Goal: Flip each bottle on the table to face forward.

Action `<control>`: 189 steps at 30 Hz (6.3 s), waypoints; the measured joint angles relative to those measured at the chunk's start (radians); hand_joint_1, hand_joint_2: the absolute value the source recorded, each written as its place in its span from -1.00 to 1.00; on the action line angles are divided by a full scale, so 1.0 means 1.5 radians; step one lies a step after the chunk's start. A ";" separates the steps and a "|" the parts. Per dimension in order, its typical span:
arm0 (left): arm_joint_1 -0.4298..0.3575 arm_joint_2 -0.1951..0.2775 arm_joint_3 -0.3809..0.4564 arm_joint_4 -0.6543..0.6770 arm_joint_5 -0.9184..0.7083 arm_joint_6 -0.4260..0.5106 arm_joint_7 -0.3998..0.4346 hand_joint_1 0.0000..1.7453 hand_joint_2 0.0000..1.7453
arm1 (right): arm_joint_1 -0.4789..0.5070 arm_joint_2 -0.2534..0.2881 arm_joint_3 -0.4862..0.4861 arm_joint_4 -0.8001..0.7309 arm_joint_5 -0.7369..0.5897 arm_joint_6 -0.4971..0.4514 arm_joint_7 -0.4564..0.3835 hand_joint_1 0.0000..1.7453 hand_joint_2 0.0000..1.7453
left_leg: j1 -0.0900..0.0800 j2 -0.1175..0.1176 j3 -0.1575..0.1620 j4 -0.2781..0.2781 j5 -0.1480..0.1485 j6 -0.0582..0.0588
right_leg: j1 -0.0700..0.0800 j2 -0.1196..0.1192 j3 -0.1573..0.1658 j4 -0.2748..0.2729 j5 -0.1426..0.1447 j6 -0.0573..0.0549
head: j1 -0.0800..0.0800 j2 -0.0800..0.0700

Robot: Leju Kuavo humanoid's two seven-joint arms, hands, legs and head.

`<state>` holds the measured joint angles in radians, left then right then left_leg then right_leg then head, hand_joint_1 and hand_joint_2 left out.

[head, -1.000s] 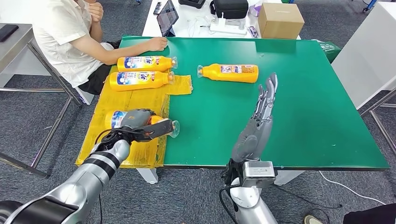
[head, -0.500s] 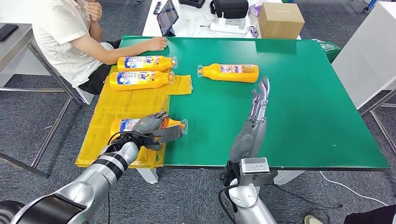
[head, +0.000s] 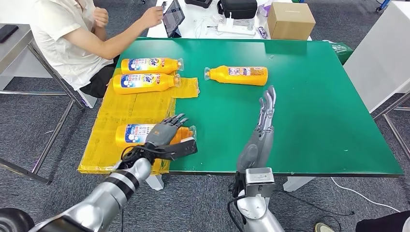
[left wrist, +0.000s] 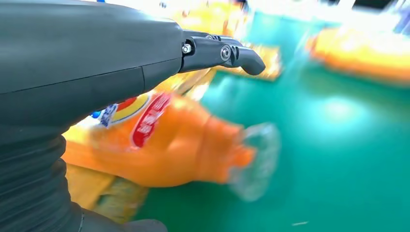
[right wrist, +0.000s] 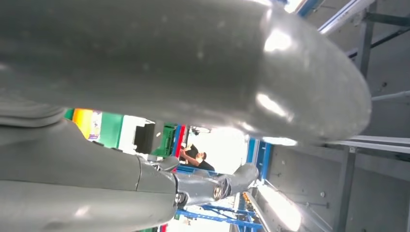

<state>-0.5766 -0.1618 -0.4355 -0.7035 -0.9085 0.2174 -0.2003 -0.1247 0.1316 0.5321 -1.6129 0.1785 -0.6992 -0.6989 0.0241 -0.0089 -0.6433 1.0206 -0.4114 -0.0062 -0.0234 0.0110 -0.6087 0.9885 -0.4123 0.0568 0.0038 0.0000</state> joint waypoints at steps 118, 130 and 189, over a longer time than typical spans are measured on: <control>0.425 0.058 -0.007 -0.618 0.510 0.071 -0.069 -1.00 1.00 | -0.290 -0.201 -0.127 0.662 0.495 0.349 0.313 1.00 1.00 | 0.000 -0.001 0.006 0.000 0.000 0.001 | 0.000 -0.001 0.006 -0.001 0.000 0.000 | 0.000 0.000; 0.421 0.053 -0.001 -0.602 0.742 0.056 -0.083 -1.00 1.00 | -0.191 -0.150 -0.190 0.576 0.183 0.412 0.088 1.00 1.00 | 0.000 -0.001 0.005 0.000 0.000 0.000 | 0.000 -0.001 0.005 0.000 0.000 0.000 | 0.000 0.000; 0.399 0.059 -0.066 -0.552 0.861 -0.098 -0.092 -1.00 1.00 | -0.087 -0.022 0.045 0.376 0.004 0.582 0.047 1.00 1.00 | 0.000 0.000 0.000 0.000 0.000 0.000 | 0.000 -0.001 0.000 0.000 0.000 0.000 | 0.000 0.000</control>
<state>0.0225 -0.0740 -0.5352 -1.5316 0.3826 0.0705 -0.3379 -0.2549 0.0983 0.5997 -1.0494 0.1848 0.1742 -0.6285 0.0239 -0.0092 -0.6439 1.0204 -0.4119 -0.0056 -0.0235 0.0089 -0.6092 0.9879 -0.4128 0.0568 0.0036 0.0000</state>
